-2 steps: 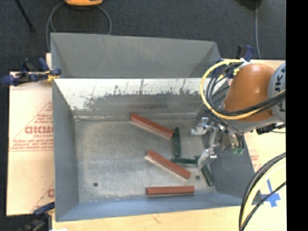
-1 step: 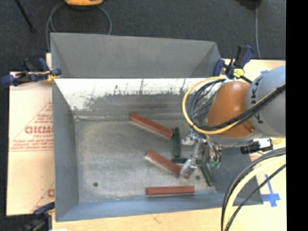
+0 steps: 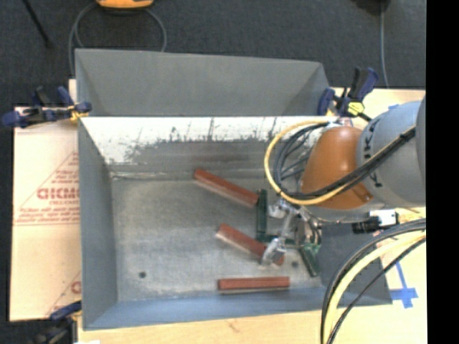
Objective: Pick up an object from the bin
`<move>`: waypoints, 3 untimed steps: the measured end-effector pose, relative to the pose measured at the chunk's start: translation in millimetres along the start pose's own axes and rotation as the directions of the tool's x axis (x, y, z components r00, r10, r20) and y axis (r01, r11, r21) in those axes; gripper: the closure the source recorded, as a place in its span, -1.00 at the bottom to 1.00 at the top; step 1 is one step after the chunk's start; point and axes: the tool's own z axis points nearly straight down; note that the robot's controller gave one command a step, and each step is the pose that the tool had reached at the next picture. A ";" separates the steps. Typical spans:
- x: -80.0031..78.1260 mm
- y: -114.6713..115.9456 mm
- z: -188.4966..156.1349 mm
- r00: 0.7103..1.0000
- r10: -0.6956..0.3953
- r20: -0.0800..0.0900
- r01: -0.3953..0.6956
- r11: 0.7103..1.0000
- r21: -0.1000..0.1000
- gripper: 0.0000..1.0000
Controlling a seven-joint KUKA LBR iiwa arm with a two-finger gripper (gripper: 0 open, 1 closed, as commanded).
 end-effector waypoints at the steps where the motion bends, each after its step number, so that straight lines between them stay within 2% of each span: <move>1: -10.5 -6.1 -28.1 0.999 0.038 -0.021 -0.038 0.999 -0.003 -1.00; 2: -3.6 8.7 -0.1 0.974 0.225 -0.021 -0.225 0.974 0.001 -1.00; 3: -6.6 23.9 0.8 0.994 0.104 -0.024 -0.104 0.995 0.002 1.00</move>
Offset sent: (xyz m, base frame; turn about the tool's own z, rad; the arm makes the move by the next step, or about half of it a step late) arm 0.0034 0.0150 -0.0105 0.2573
